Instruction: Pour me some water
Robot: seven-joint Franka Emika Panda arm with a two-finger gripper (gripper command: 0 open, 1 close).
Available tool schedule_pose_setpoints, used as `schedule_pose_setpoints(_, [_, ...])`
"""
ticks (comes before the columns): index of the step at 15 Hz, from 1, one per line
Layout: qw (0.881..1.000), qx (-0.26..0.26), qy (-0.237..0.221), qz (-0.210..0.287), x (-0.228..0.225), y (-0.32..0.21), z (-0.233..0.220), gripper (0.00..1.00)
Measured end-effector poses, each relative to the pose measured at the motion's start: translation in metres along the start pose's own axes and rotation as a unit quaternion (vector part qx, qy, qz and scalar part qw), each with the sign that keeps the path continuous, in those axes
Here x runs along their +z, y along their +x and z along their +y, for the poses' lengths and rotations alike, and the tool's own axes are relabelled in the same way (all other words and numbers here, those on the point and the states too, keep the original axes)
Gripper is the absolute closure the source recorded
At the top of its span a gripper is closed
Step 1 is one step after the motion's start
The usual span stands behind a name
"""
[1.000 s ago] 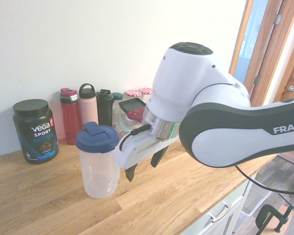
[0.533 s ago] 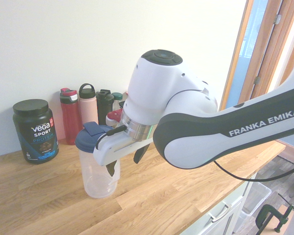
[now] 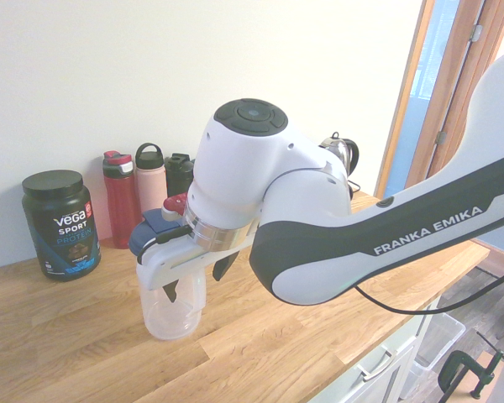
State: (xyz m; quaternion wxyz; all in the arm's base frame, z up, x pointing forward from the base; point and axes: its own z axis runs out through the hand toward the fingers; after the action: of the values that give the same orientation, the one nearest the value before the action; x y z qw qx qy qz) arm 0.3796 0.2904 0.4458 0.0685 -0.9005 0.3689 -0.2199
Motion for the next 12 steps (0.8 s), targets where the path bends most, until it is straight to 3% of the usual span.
schedule_pose_setpoints(12, [1.000,0.002,0.004,0.003,-0.0014,0.0063,-0.0014,1.00])
